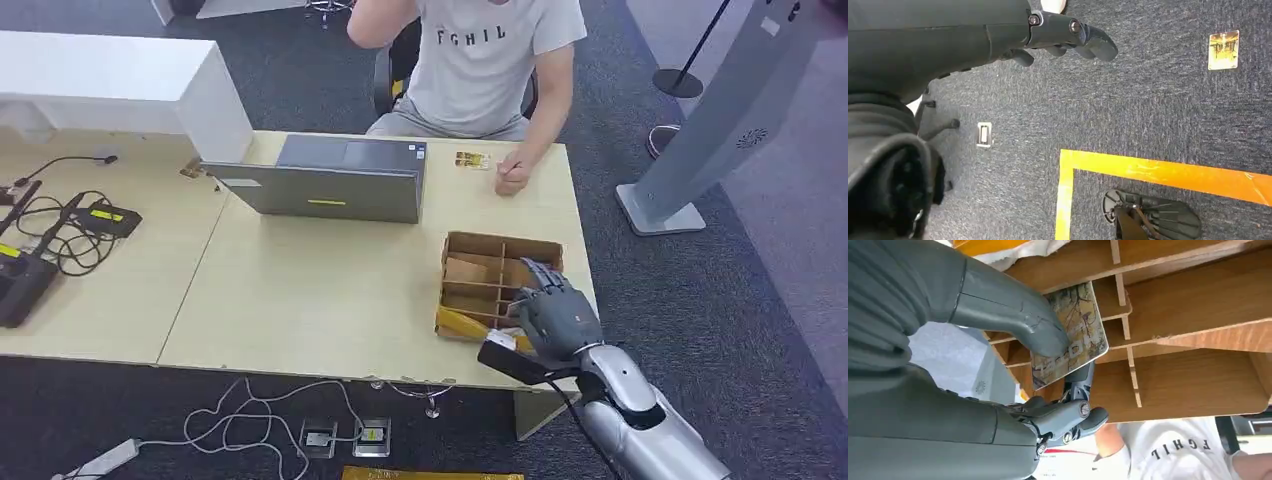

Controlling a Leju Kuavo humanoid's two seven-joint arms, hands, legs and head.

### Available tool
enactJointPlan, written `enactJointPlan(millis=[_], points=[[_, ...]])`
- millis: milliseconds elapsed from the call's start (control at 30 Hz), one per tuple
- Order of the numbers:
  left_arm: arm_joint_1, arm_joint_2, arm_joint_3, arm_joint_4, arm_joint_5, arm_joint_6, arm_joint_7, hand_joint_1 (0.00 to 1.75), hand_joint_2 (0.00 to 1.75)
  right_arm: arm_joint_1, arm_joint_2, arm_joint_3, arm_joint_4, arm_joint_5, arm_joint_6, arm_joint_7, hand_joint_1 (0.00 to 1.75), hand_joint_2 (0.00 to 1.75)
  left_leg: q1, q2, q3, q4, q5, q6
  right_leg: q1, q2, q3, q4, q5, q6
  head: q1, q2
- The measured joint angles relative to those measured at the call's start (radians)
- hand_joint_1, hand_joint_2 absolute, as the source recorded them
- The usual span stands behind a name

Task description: Pass the card to the sensor for recognition and then transmit it.

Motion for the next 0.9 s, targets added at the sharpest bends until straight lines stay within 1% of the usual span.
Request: enactJointPlan(millis=[67,133,200,300,367,433,567,733,900], points=[[0.0,0.0,0.0,0.0,0.0,0.0,0.0,0.0,0.0,0.001,0.0,0.001,-0.001,-0.003,0.0,0.001,1.75,1.75,0.0,0.0,0.0,0.0,0.0,0.0,0.0,0.0,0.0,0.0,0.0,0.0,0.0,0.0],[0.0,0.0,0.0,0.0,0.0,0.001,0.0,0.0,0.0,0.002,-0.001,0.003,-0.008,0.001,-0.018,0.001,1.75,1.75,0.0,0.0,0.0,0.0,0.0,0.0,0.0,0.0,0.0,0.0,0.0,0.0,0.0,0.0],[0.0,0.0,0.0,0.0,0.0,0.001,0.0,0.0,0.0,-0.005,-0.002,0.004,-0.011,0.014,-0.05,-0.009,1.75,1.75,0.0,0.0,0.0,0.0,0.0,0.0,0.0,0.0,0.0,0.0,0.0,0.0,0.0,0.0],[0.0,0.0,0.0,0.0,-0.002,0.002,-0.002,0.0,0.0,-0.054,-0.01,-0.013,-0.027,0.077,-0.104,-0.038,1.75,1.75,0.0,0.001,0.0,0.0,0.0,0.0,0.0,0.002,0.0,0.0,0.001,0.0,0.0,0.0],[0.0,0.0,0.0,0.0,-0.004,0.002,-0.004,0.0,0.0,-0.106,-0.019,-0.039,-0.038,0.103,-0.106,-0.063,1.75,1.75,0.0,0.002,0.001,0.0,0.001,0.0,0.0,0.002,0.0,0.0,0.001,0.001,0.0,0.0],[0.001,0.0,0.0,0.0,-0.005,0.002,-0.004,0.0,0.0,-0.136,-0.023,-0.062,-0.047,0.109,-0.105,-0.072,1.75,1.75,0.0,0.001,0.001,0.0,0.001,0.0,0.0,0.001,0.0,0.0,0.001,0.001,0.0,0.0],[0.001,0.0,0.0,0.0,-0.005,0.001,-0.005,0.0,0.0,-0.142,-0.027,-0.082,-0.061,0.118,-0.109,-0.076,1.75,1.75,0.0,0.001,0.0,0.0,0.001,0.0,0.0,0.002,0.0,0.0,0.001,0.001,-0.001,0.0],[0.001,0.0,0.0,0.0,-0.013,-0.002,-0.019,0.0,0.0,-0.165,-0.027,-0.114,-0.081,0.153,-0.179,-0.085,1.75,1.75,0.0,0.001,0.0,0.0,0.001,0.0,0.0,0.002,0.0,0.0,0.001,0.001,0.0,0.0],[0.001,0.001,0.0,0.0,-0.023,-0.011,-0.029,0.0,0.0,-0.24,-0.032,-0.179,-0.118,0.152,-0.176,-0.118,1.75,1.75,0.0,0.001,0.0,0.0,0.001,0.0,0.0,0.001,0.0,0.0,0.001,0.001,0.0,0.0]])
